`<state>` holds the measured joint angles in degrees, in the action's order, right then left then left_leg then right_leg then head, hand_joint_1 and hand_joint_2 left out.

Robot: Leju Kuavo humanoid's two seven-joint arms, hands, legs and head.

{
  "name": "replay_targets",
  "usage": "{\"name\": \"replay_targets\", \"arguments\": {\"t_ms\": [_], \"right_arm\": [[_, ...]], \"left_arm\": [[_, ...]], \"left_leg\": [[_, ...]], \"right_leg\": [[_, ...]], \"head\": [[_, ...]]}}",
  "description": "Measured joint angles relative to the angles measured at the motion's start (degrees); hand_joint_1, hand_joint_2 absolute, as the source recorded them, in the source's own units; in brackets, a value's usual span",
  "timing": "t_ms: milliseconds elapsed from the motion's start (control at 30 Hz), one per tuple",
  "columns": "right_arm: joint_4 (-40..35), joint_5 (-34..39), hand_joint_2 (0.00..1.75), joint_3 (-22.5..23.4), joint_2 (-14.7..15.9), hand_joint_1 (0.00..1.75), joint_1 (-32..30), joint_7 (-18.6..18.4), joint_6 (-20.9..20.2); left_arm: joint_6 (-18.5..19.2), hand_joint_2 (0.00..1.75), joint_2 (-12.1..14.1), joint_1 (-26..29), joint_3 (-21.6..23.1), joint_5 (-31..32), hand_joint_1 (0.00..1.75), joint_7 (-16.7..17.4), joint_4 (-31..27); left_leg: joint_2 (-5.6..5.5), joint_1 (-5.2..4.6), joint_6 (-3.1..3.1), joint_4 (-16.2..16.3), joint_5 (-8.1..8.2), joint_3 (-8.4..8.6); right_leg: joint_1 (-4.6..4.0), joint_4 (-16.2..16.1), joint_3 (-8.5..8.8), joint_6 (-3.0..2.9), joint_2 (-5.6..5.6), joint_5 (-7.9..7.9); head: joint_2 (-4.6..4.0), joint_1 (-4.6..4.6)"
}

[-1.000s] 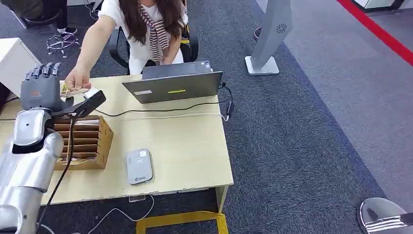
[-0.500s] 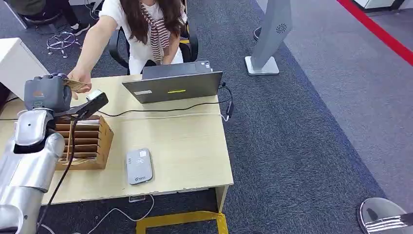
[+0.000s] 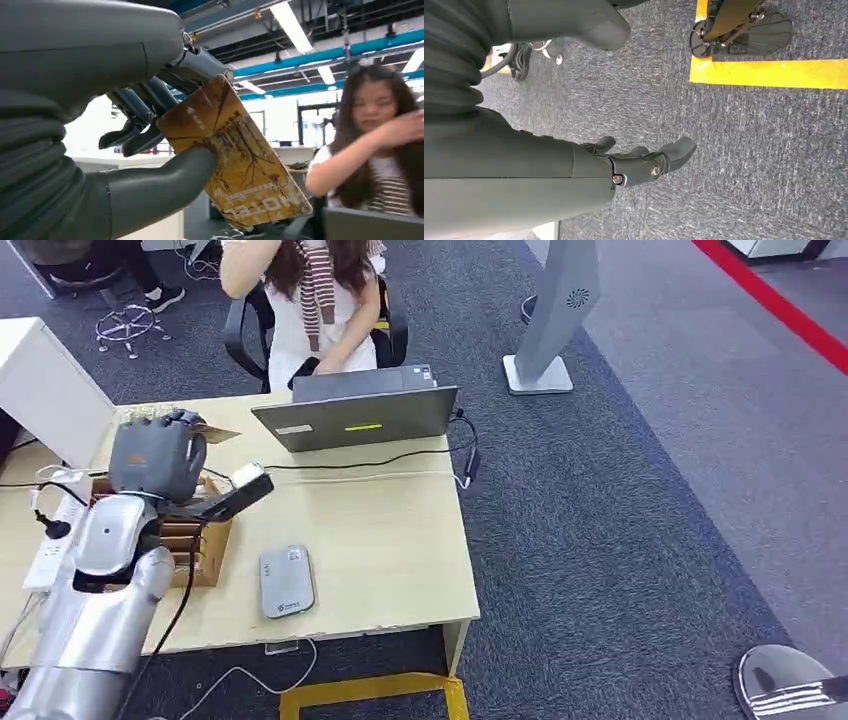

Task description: Pass the card to the sensor for recognition and then transmit it.

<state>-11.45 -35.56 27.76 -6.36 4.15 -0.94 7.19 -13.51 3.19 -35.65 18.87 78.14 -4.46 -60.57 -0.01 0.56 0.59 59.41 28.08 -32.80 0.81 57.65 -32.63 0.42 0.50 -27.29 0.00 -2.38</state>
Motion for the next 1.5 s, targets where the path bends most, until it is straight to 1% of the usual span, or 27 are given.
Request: {"name": "replay_targets", "arguments": {"t_ms": [133,200,267,300,367,400,500,567,667,867,933,1100,1500], "right_arm": [[0.0,0.11,1.75,0.24,0.0,0.0,-0.24,0.17,0.2],[0.0,0.11,1.75,0.5,0.0,0.0,-0.28,0.17,0.2],[0.0,0.13,1.75,0.66,0.0,0.0,-0.31,0.17,0.2],[0.02,0.13,1.75,0.74,0.0,0.0,-0.34,0.17,0.2],[0.02,0.13,1.75,1.11,0.0,0.0,-0.37,0.17,0.26],[0.02,0.11,1.75,1.25,0.0,0.0,-0.43,0.17,0.26],[0.02,-0.02,1.75,1.51,0.0,0.0,-0.55,0.17,0.44],[0.02,-0.26,1.75,1.68,0.0,0.0,-0.55,0.17,0.44],[0.02,-0.46,1.75,2.12,0.0,0.0,-0.58,0.15,0.44],[0.04,-0.48,1.75,2.95,0.0,0.0,-0.62,0.17,0.46],[0.09,-0.52,1.75,3.1,0.0,0.0,-0.64,0.17,0.46],[0.13,-0.66,1.75,3.54,0.0,0.0,-0.72,0.17,0.46],[0.17,-1.14,1.75,3.89,0.0,0.0,-0.86,0.41,0.24]], "left_arm": [[1.92,1.75,-0.91,2.8,2.75,0.41,1.75,0.19,-4.25],[3.67,1.75,-1.16,3.5,3.84,0.79,1.75,0.72,-5.43],[4.62,1.75,-1.26,3.94,4.93,0.9,1.75,0.85,-6.24],[5.99,1.75,-1.33,3.9,5.42,1.05,1.75,1.18,-6.42],[10.7,1.75,-1.44,3.79,6.77,0.92,1.75,2.27,-6.42],[12.22,1.75,-1.44,3.79,7.43,0.61,1.75,2.65,-6.38],[14.76,1.75,-1.44,3.35,9.35,-0.02,1.75,3.28,-5.96],[17.09,1.75,-1.42,2.86,10.53,-1.05,1.75,4.11,-5.09],[19.39,1.75,-1.22,2.58,12.04,-1.82,1.75,4.74,-4.06],[23.56,1.75,-0.33,2.39,14.97,-3.52,1.75,4.96,-2.42],[24.28,1.75,0.07,2.51,16.06,-4.04,1.75,4.98,-2.16],[23.93,1.75,0.77,3.24,17.81,-4.68,1.75,5.55,-1.59],[23.15,1.75,1.36,5.44,18.58,-5.31,1.75,6.78,-0.34]], "left_leg": [[-0.01,0.01,0.0,0.0,0.0,0.01],[-0.02,0.02,0.0,0.0,-0.01,0.01],[-0.01,0.03,-0.01,0.0,-0.01,0.02],[-0.01,0.03,-0.01,0.0,-0.01,0.02],[-0.02,0.03,-0.01,0.0,-0.01,0.02],[-0.01,0.03,-0.01,0.0,-0.01,0.02],[-0.01,0.03,-0.01,0.0,-0.01,0.01],[-0.02,0.02,-0.01,0.0,-0.01,0.01],[-0.01,0.02,-0.01,0.0,-0.01,0.01],[-0.01,0.02,-0.01,0.0,-0.01,0.01],[-0.01,0.03,-0.01,0.0,-0.01,0.01],[-0.01,0.03,-0.01,0.0,-0.01,0.01],[-0.01,0.02,-0.01,0.0,-0.01,0.0]], "right_leg": [[-0.01,0.0,0.0,0.0,-0.02,0.0],[-0.02,0.0,0.0,0.0,-0.02,0.0],[-0.03,0.0,0.0,0.0,-0.02,0.0],[-0.03,0.0,0.0,0.0,-0.02,0.0],[-0.03,0.01,0.0,-0.01,-0.02,0.0],[-0.03,0.01,0.0,-0.01,-0.01,0.0],[-0.03,0.01,0.0,0.0,-0.02,0.0],[-0.02,0.01,0.0,0.0,-0.02,0.0],[-0.02,0.0,0.0,0.0,-0.01,0.0],[-0.02,0.01,0.0,0.0,-0.01,0.0],[-0.03,0.01,0.0,0.0,-0.02,0.0],[-0.03,0.01,0.0,0.0,-0.01,0.0],[-0.03,0.01,0.0,0.0,-0.02,0.0]], "head": [[0.0,0.0],[0.0,0.0],[0.0,0.0],[0.0,0.0],[0.0,0.0],[0.0,0.0],[0.0,0.0],[0.0,0.0],[0.0,-0.02],[0.0,0.0],[0.0,0.0],[0.0,0.0],[0.0,0.0]]}}
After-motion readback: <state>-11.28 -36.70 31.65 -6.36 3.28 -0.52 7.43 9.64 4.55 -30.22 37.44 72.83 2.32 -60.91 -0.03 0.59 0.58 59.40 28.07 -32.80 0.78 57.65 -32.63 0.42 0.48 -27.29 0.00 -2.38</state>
